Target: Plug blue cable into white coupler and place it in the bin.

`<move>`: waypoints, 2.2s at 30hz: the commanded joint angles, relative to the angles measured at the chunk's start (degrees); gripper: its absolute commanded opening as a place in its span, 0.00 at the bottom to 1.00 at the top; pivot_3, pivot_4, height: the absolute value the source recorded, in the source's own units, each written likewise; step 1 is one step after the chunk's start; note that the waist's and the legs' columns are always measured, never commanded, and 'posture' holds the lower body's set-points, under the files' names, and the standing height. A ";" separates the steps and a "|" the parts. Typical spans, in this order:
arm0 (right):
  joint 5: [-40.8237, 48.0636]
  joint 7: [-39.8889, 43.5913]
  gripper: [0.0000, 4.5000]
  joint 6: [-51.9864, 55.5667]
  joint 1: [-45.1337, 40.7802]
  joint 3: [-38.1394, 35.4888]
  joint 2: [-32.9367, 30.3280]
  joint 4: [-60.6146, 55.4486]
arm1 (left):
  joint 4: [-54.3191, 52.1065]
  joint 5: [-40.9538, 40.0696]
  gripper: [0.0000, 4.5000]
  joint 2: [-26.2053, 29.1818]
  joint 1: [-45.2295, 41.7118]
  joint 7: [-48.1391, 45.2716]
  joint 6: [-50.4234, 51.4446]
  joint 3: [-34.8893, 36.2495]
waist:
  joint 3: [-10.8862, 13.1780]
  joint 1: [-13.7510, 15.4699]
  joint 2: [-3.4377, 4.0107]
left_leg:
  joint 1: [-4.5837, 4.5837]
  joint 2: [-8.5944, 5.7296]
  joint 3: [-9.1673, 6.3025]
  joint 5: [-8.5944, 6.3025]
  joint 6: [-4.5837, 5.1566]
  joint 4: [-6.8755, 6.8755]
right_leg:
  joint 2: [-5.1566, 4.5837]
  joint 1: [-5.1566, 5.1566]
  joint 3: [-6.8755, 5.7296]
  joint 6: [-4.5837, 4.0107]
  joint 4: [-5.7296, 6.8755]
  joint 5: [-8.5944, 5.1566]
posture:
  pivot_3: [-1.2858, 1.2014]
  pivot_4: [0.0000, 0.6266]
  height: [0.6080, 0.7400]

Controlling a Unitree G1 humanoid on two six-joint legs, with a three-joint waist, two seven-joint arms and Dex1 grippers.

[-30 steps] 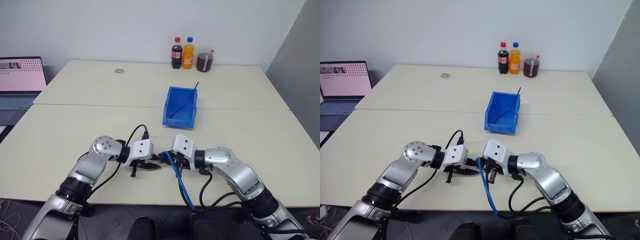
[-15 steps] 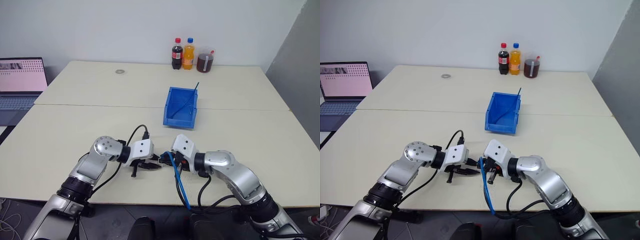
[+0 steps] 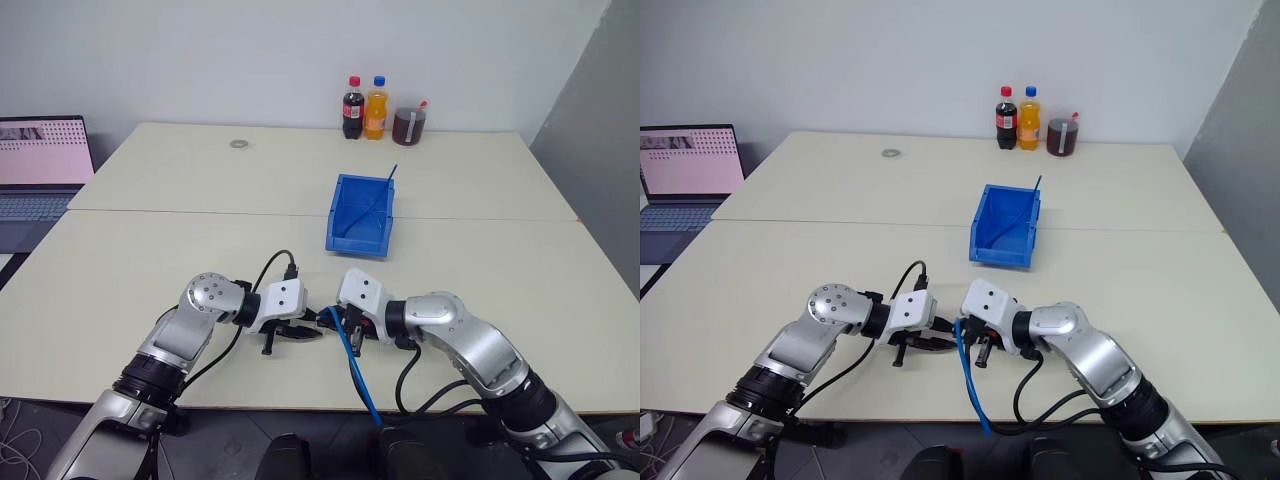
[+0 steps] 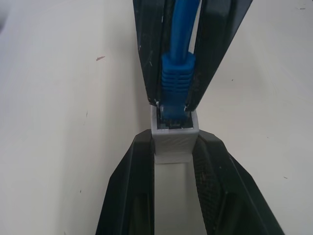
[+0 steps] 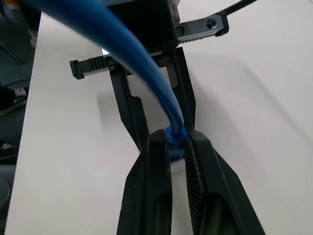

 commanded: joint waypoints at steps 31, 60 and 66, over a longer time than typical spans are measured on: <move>20.33 -15.00 0.02 21.96 -9.44 -41.19 8.23 -6.29 | -14.66 -12.37 1.00 -0.04 1.21 20.54 24.70 20.95 | 1.36 -0.27 -0.53 | -0.92 0.10 0.02 0.01 -0.02 -0.73 | -0.03 -1.00 0.01 0.12 0.02 0.07 | 0.52 0.24 1.00; -3.50 15.34 0.99 -8.32 -49.34 -22.03 -5.15 70.29 | -13.32 -9.94 1.00 -4.79 -11.34 27.95 25.71 14.39 | 1.53 -0.41 -0.54 | -1.91 -0.06 0.33 0.01 -0.04 -0.71 | -0.13 -2.03 0.09 -0.10 0.07 0.25 | 0.52 0.24 1.00; 0.08 19.17 0.99 -6.40 -36.90 -25.35 -12.61 46.77 | -10.98 -9.37 1.00 -2.66 -8.79 31.02 26.12 19.03 | 1.53 -0.21 -0.55 | -1.91 -0.05 0.29 0.01 -0.05 -0.64 | -0.13 -2.00 0.03 -0.09 0.10 0.25 | 0.52 0.24 1.00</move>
